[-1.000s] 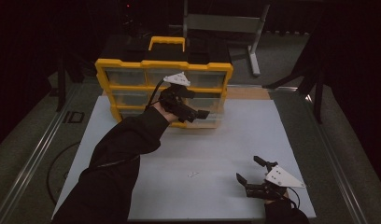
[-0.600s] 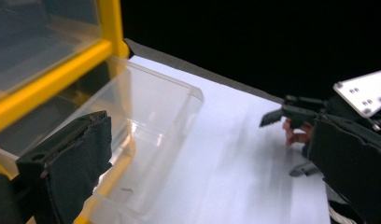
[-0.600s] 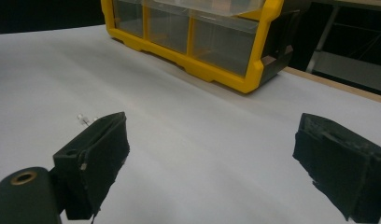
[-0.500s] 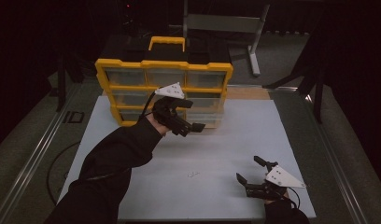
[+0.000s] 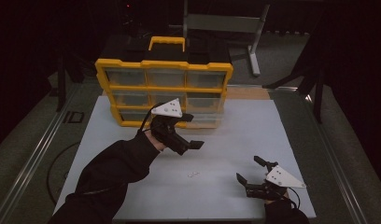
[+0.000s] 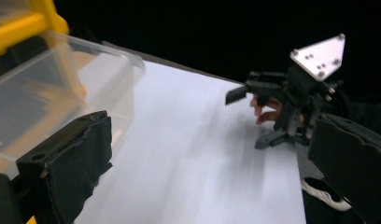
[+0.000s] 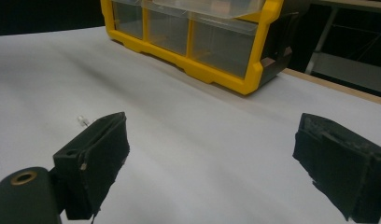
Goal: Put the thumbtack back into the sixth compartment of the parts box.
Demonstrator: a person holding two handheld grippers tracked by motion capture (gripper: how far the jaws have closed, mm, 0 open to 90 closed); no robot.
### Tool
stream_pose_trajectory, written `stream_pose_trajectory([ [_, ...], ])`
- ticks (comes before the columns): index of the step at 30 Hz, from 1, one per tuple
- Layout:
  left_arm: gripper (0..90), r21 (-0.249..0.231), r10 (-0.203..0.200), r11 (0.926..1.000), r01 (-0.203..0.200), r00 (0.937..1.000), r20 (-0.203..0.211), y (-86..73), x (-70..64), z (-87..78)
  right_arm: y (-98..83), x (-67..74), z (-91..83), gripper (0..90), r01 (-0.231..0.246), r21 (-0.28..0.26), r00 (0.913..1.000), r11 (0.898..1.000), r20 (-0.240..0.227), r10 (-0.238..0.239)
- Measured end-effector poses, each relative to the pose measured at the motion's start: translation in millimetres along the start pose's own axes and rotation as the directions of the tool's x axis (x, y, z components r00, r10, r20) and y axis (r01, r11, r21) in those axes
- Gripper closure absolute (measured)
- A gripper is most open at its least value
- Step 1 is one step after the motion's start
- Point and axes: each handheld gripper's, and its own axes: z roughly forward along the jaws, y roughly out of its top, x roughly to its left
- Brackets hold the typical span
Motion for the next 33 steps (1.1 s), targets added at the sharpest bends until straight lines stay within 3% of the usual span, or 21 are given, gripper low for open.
stream_pose_trajectory([
  [12, 0.3, 0.013, 0.044, 0.9989, -0.044, 0.9985, 0.034, -28.3, -10.5, 10.2, 0.0, 0.4, 0.1, 9.9, -0.001, 0.002, 1.0000, 1.000, 0.000, 0.001],
  [23, 0.3, 0.050, 0.033, 0.9980, -0.037, 0.9969, 0.071, -64.3, -11.1, 25.4, -0.1, 0.3, 0.3, 9.9, 0.002, 0.001, 1.0000, 1.000, -0.001, -0.002],
  [33, 3.6, 0.126, 0.019, 0.9916, -0.031, 0.9954, 0.094, -98.8, -8.5, 42.2, -0.1, 0.5, 0.3, 9.9, 0.001, 0.001, 1.0000, 1.000, -0.002, -0.001],
])
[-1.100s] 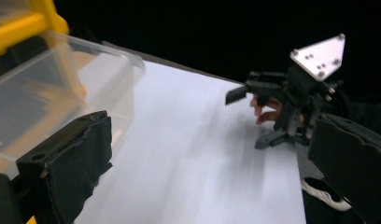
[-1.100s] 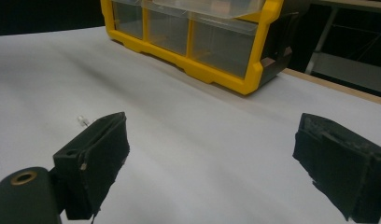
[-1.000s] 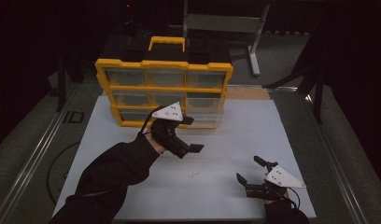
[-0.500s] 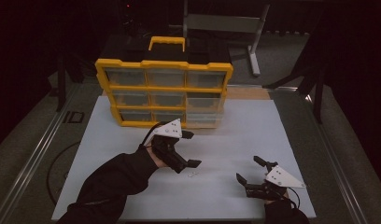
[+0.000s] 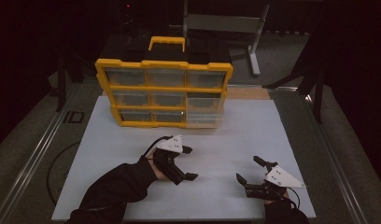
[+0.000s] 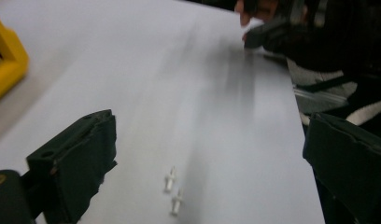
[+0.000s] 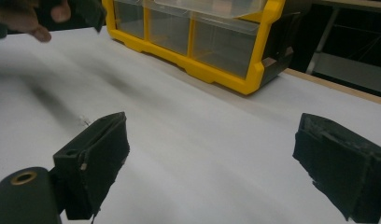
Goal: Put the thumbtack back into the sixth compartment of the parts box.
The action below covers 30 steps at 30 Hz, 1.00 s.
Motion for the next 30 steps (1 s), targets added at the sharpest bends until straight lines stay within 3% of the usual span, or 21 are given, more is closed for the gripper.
stream_pose_trajectory([
  [6, 11.7, 0.035, -0.013, 0.9993, 0.013, 0.9999, 0.004, -15.3, 4.2, 11.4, 0.0, 0.4, 0.2, 9.9, 0.001, 0.000, 1.0000, 1.000, -0.001, -0.001],
  [14, 25.6, 0.084, -0.002, 0.9965, 0.002, 1.0000, -0.004, -29.6, 10.9, 21.2, -0.1, 0.0, 0.2, 9.9, 0.001, 0.001, 1.0000, 1.000, -0.002, -0.001],
  [22, 53.5, 0.119, -0.010, 0.9929, 0.008, 0.9998, 0.018, -36.3, 16.0, 27.1, -0.1, 0.2, 0.3, 9.9, 0.001, 0.002, 1.0000, 1.000, -0.003, -0.001],
  [30, 68.1, 0.172, -0.009, 0.9851, 0.005, 0.9997, 0.024, -39.9, 18.5, 34.4, -0.1, 0.2, 0.2, 9.9, 0.001, 0.002, 1.0000, 1.000, -0.004, -0.001],
])
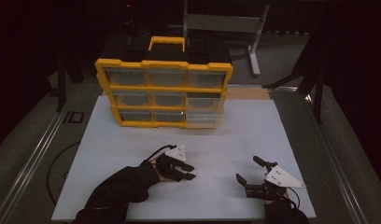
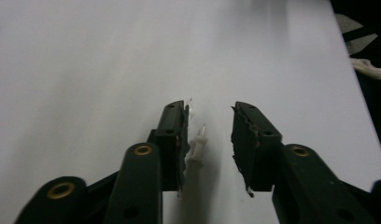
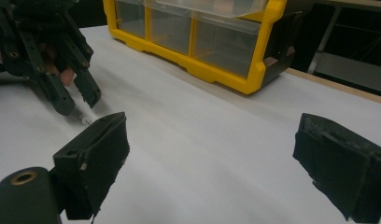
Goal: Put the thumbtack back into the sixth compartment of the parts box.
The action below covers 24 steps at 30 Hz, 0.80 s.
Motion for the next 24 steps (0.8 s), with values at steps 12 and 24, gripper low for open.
stream_pose_trajectory([
  [12, 84.3, 0.061, 0.035, 0.9976, -0.033, 0.9991, -0.025, -1.1, -0.5, 7.3, -0.2, -0.1, 0.2, 9.9, 0.001, 0.002, 1.0000, 1.000, 0.000, -0.001],
  [24, 85.7, 0.051, 0.042, 0.9978, -0.042, 0.9991, -0.002, 1.1, -3.3, 3.5, -0.2, -0.3, 0.0, 9.9, -0.001, 0.002, 1.0000, 1.000, 0.001, 0.001],
])
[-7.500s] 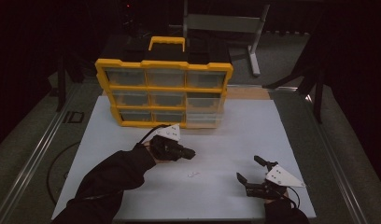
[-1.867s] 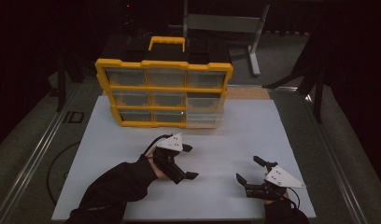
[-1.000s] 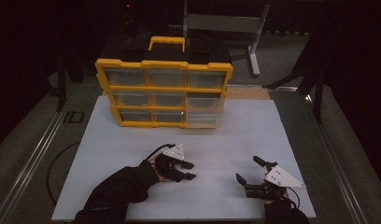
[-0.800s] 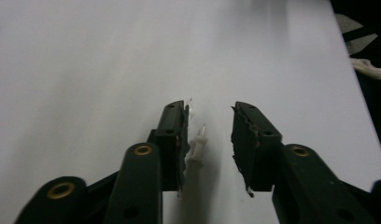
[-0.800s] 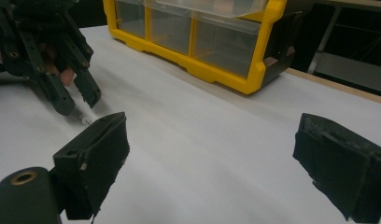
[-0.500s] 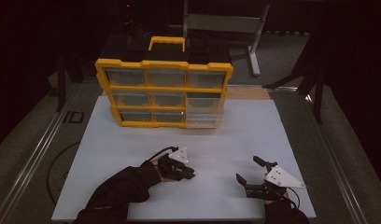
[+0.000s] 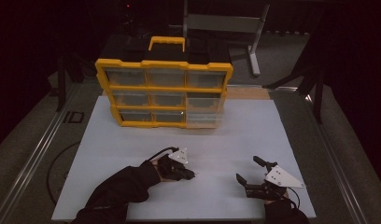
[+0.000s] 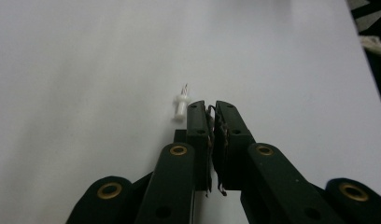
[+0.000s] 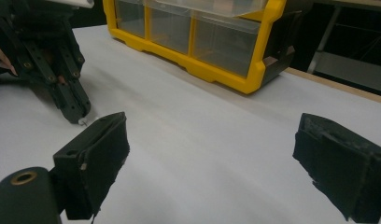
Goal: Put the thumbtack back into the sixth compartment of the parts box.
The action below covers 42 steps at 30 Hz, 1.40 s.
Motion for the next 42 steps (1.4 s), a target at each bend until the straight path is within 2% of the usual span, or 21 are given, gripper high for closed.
stream_pose_trajectory([
  [12, 85.8, -0.035, 0.013, 0.9993, -0.013, 0.9999, 0.009, 15.6, -5.1, -15.7, 0.1, 0.0, 0.2, 9.9, 0.003, -0.002, 1.0000, 1.000, 0.002, -0.003],
  [19, 85.8, -0.088, 0.025, 0.9959, -0.022, 0.9993, 0.028, 34.0, -4.5, -32.5, 0.2, -0.4, -0.1, 9.9, 0.000, -0.001, 1.0000, 1.000, 0.002, 0.000],
  [28, 85.8, -0.125, 0.043, 0.9913, -0.042, 0.9991, 0.005, 59.5, -0.4, -54.4, 0.4, -0.1, 0.0, 9.9, 0.000, -0.004, 1.0000, 1.000, 0.004, 0.000],
  [33, 85.8, -0.153, 0.048, 0.9871, -0.047, 0.9988, 0.006, 73.9, 3.1, -68.5, 0.2, -0.2, 0.4, 9.9, 0.001, -0.003, 1.0000, 1.000, 0.003, -0.001],
  [42, 85.8, -0.184, 0.082, 0.9796, -0.082, 0.9966, -0.009, 101.0, 4.6, -92.1, 0.6, 0.4, 0.1, 9.9, 0.000, -0.005, 1.0000, 1.000, 0.002, 0.000],
])
